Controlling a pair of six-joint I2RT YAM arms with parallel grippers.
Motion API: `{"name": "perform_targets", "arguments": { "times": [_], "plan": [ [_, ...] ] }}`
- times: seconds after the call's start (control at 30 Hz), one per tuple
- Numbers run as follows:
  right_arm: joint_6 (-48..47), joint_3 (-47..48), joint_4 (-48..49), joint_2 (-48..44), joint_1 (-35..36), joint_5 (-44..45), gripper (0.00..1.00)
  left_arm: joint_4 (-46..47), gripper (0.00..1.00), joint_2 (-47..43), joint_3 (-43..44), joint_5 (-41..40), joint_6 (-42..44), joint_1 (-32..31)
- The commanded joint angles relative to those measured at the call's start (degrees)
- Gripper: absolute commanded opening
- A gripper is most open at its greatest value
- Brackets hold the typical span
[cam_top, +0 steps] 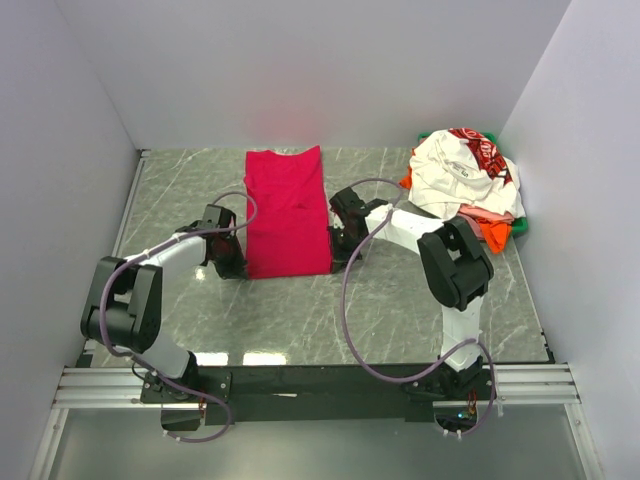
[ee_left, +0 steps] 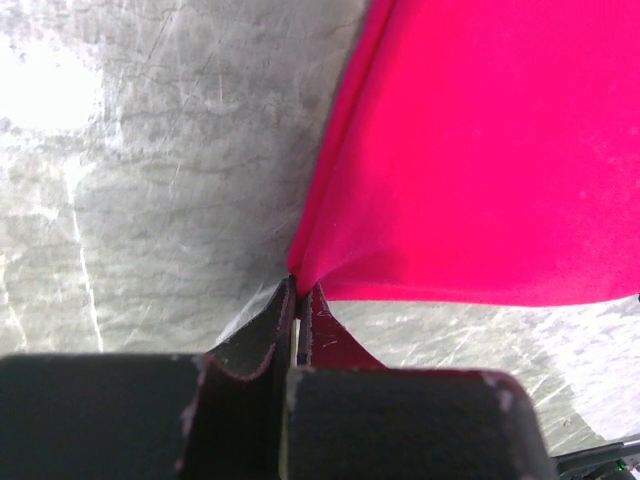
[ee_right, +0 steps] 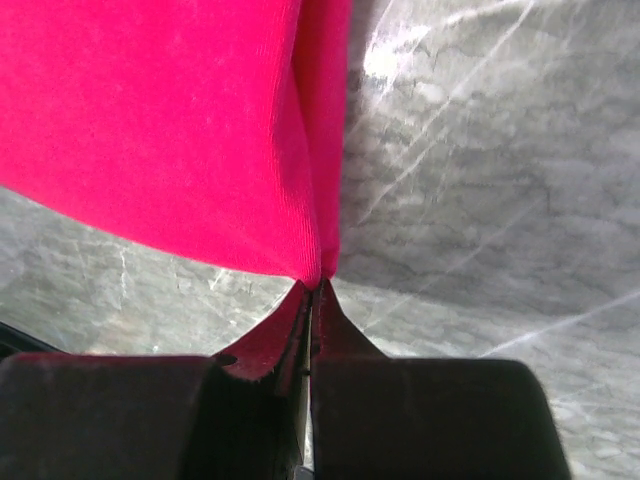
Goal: Fold and stack the t-shirts
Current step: Fold the tshirt
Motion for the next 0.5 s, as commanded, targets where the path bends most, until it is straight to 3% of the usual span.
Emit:
{"name": "perform_targets", "arguments": {
  "times": [0.0, 0.47],
  "plan": [
    [0.54, -1.44, -0.13, -5.43, -0.72, 1.32, 0.00, -3.00, 0.00, -4.08, 0.40, -2.90, 0.52, 0.19],
    [3.27, -11.81, 2.42, -20.00, 1.74, 3.86, 0.00, -9.59, 0.00, -17.26, -0.30, -4.04, -3.43, -2.89]
  ]
}}
